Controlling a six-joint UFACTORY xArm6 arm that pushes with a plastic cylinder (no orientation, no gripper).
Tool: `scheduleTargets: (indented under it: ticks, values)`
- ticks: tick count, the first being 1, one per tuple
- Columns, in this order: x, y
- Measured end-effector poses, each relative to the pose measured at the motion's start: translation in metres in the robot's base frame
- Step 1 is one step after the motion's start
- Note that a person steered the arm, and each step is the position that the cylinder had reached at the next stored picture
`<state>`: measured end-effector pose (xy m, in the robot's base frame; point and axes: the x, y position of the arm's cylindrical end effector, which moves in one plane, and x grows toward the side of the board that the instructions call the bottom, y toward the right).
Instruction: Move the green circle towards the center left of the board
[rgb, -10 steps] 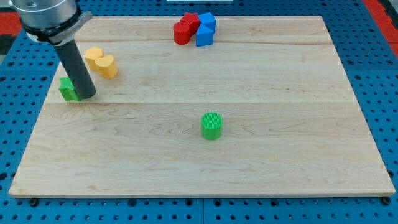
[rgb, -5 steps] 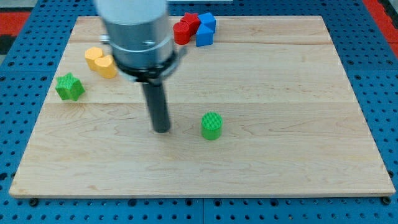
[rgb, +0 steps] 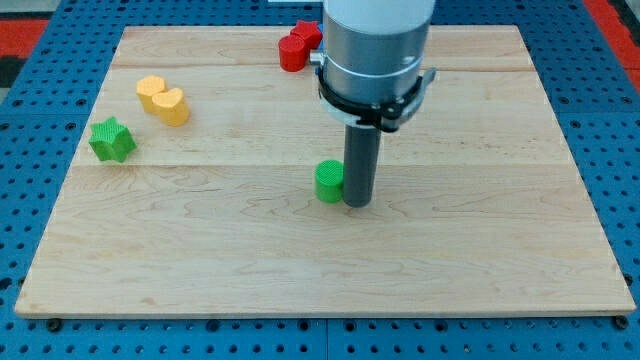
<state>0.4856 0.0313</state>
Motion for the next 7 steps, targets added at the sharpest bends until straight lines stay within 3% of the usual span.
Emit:
scheduleTargets:
  ticks: [2,4,7]
  values:
    - [-0.031,-0.039]
    - [-0.033,-0.095]
    - [-0.035,-0.073]
